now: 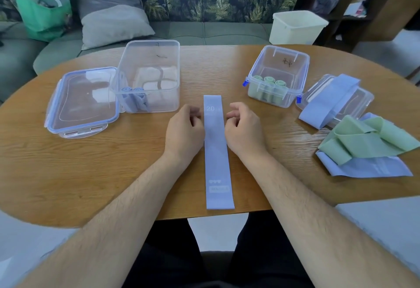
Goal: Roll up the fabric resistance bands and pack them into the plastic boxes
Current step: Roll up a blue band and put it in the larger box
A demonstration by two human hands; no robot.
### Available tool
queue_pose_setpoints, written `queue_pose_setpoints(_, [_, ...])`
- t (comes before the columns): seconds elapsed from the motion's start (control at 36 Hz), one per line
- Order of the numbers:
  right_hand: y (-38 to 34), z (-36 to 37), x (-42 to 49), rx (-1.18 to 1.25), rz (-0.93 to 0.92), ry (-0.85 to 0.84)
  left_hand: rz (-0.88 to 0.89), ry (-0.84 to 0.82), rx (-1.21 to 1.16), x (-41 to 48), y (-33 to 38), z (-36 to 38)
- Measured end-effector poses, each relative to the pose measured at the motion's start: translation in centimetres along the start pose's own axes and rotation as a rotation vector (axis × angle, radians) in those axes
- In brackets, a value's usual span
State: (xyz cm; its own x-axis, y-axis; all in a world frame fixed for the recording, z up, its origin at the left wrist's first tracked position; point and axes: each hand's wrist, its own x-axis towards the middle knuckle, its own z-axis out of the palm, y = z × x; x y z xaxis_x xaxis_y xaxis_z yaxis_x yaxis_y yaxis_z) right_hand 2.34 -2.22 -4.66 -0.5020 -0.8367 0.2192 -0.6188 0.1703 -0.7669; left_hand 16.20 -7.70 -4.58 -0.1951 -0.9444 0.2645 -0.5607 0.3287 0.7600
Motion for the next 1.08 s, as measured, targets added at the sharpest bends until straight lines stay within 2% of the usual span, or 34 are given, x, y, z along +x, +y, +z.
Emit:
queue_pose_setpoints(0.08, [-0.1,0.0,-0.4,-0.001,-0.002,-0.007,0.01,0.014,0.006,-0.8,0.1,0.0])
queue_pose_setpoints(0.25, [-0.5,-0.1,-0.8,0.044,-0.051,-0.058,0.038,-0.072,0.004,-1.1,0.5,-0.1])
queue_pose_setpoints(0.39, [-0.5,-0.4,-1.1,0.04,-0.002,-0.002,0.013,-0.025,-0.046,-1.5,0.6,-0.6])
queue_pose_setpoints(0.56, [-0.7,-0.4,-1.6,0.067,-0.034,-0.051,0.039,-0.049,-0.066,-2.2,0.6,-0.7])
queue_pose_setpoints(0.75, [-0.7,-0.7,-2.4,0.073,0.0,0.035,0.043,0.013,-0.019,-2.7,0.8,-0.9])
queue_pose_setpoints(0.89, [-0.9,-0.9,-3.2,0.082,-0.051,0.015,0.029,-0.041,-0.054,-3.6,0.9,-1.3])
queue_pose_setpoints(1.08, [-1.1,-1.4,-4.5,0.096,-0.006,0.07,0.006,-0.052,-0.082,-5.4,1.3,-1.7])
